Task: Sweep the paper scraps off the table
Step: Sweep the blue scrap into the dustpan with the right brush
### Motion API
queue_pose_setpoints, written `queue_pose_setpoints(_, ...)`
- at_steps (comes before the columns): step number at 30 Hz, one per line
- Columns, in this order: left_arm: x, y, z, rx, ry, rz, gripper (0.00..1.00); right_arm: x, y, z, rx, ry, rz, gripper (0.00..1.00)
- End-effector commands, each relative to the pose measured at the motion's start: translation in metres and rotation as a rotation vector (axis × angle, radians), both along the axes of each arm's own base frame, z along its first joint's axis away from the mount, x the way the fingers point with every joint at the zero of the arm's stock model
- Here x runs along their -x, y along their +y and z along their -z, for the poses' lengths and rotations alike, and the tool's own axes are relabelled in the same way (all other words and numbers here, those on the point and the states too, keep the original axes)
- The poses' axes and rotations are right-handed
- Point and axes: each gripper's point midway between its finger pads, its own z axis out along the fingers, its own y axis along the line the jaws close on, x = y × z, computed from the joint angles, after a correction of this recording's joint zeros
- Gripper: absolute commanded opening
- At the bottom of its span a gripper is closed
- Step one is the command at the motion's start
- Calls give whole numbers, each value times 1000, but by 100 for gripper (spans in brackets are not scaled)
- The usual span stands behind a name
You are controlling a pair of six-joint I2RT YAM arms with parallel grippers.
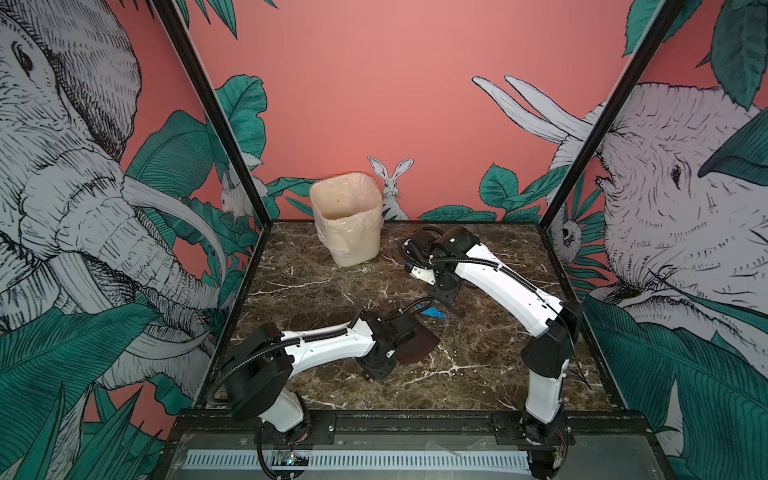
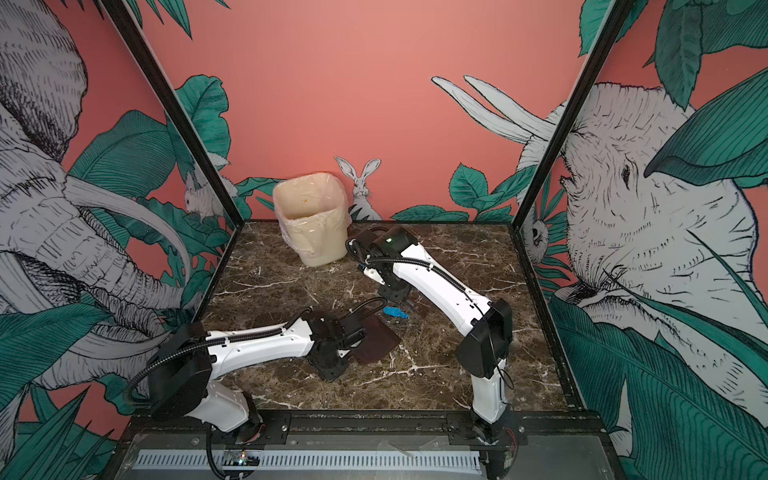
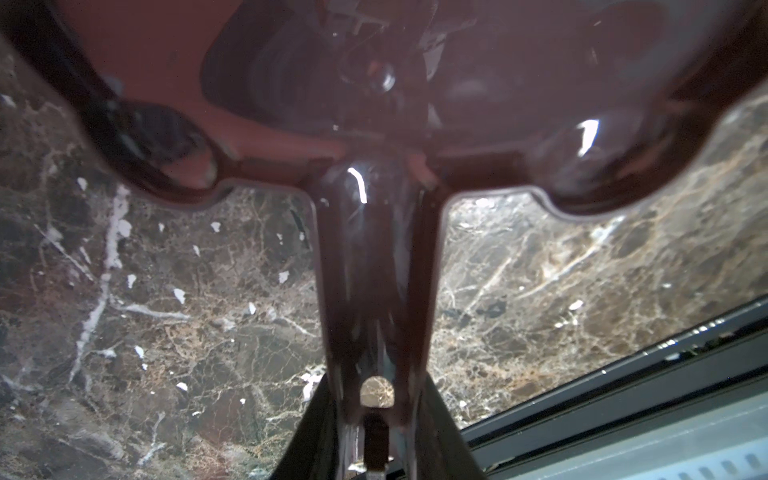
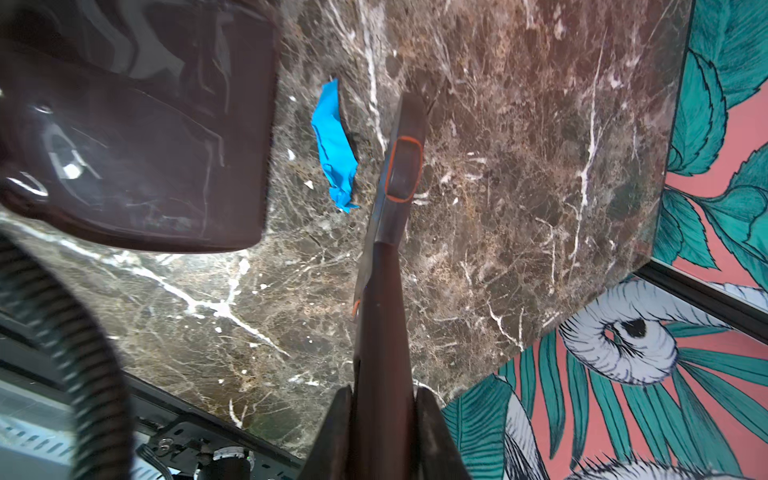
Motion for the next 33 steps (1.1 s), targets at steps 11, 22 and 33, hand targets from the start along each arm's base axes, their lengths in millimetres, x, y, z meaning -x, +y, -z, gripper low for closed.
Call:
queue_pose_setpoints(11,4,-3,4,-14,44,17,0,15,6,11,5,101,-10,0)
queue_pose_setpoints(22,2,-3,3,-23,42,19,0,91,40,-6,-208,295,-57,0)
queue_pose_setpoints(33,-1,-1,0,-29,23,21,0,93,12,-36,-196,150,-10,0)
